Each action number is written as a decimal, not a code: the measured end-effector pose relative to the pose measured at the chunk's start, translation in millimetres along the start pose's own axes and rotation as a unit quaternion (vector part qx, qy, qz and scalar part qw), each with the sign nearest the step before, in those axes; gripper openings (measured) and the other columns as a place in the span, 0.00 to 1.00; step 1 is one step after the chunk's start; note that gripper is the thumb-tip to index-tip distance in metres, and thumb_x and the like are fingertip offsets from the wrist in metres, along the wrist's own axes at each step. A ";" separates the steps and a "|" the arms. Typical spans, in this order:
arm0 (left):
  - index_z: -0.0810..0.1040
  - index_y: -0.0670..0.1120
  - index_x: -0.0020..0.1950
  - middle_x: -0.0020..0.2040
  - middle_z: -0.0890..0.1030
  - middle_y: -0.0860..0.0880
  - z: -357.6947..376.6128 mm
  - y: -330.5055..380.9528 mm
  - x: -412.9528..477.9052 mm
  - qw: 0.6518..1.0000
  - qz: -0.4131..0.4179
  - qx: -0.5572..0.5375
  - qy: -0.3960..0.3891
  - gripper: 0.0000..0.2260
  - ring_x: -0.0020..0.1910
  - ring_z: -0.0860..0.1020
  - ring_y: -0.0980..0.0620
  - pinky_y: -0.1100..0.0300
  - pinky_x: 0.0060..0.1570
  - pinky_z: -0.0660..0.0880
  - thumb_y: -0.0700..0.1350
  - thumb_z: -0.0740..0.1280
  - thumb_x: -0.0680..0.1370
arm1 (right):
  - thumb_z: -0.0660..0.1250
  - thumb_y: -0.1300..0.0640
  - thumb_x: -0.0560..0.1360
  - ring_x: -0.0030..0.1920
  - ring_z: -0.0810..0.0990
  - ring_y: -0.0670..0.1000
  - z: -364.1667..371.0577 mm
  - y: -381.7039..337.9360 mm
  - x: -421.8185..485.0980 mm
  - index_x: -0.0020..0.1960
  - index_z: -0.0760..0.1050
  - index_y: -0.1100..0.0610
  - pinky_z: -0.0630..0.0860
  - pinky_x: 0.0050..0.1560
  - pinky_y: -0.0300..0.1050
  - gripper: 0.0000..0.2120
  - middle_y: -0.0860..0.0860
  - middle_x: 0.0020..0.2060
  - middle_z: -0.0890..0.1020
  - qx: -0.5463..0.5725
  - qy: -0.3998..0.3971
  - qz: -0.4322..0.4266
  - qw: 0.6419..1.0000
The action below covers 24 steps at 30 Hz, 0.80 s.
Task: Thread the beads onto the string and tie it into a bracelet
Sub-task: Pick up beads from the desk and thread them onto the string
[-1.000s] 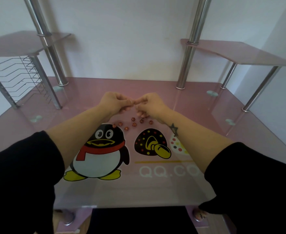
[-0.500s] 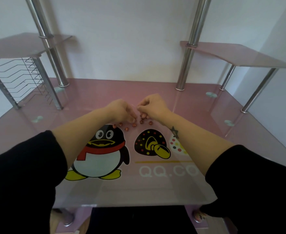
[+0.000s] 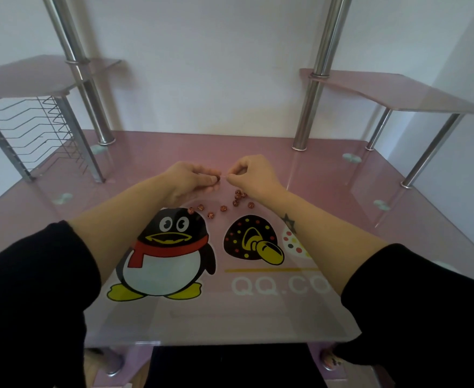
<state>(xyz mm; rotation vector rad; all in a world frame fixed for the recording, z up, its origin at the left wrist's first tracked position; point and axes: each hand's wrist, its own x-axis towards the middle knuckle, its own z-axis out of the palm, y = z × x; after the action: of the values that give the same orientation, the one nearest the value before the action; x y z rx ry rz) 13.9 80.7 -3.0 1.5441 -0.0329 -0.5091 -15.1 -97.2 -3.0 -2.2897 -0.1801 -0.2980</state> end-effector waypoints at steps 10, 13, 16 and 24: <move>0.81 0.41 0.54 0.45 0.85 0.44 -4.0 -2.9 2.0 0.998 -0.007 -0.058 -0.012 0.10 0.43 0.84 0.52 0.65 0.40 0.80 0.32 0.66 0.76 | 0.69 0.57 0.70 0.36 0.77 0.42 3.1 -0.9 -1.7 0.39 0.77 0.52 0.72 0.33 0.36 0.03 0.43 0.34 0.79 -0.041 0.012 -0.007 0.999; 0.81 0.41 0.53 0.42 0.86 0.45 -4.5 -3.6 2.9 0.997 -0.007 -0.071 -0.007 0.10 0.43 0.84 0.52 0.65 0.38 0.79 0.32 0.68 0.74 | 0.68 0.56 0.70 0.36 0.77 0.44 1.7 -1.2 -2.8 0.39 0.76 0.51 0.72 0.33 0.39 0.03 0.43 0.34 0.78 -0.072 0.025 -0.007 0.997; 0.81 0.39 0.52 0.43 0.86 0.43 -4.3 -5.0 4.1 0.994 -0.007 -0.110 -0.005 0.10 0.46 0.85 0.50 0.65 0.39 0.80 0.31 0.68 0.73 | 0.68 0.55 0.71 0.37 0.77 0.44 2.1 -1.2 -4.6 0.40 0.77 0.51 0.71 0.33 0.38 0.01 0.43 0.36 0.78 -0.102 0.048 -0.023 0.993; 0.80 0.38 0.53 0.44 0.86 0.42 -2.4 -7.6 3.5 0.992 0.020 -0.120 0.019 0.10 0.46 0.85 0.49 0.65 0.39 0.80 0.30 0.68 0.73 | 0.66 0.53 0.71 0.38 0.77 0.47 3.9 -2.5 -4.4 0.40 0.79 0.50 0.69 0.29 0.39 0.04 0.44 0.39 0.77 -0.194 0.075 -0.062 0.976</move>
<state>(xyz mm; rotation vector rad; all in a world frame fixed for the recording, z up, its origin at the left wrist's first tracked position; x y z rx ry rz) 15.6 82.2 -11.4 1.3149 0.0248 -0.4353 -19.3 -92.8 -4.9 -2.6322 -0.2006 -0.6154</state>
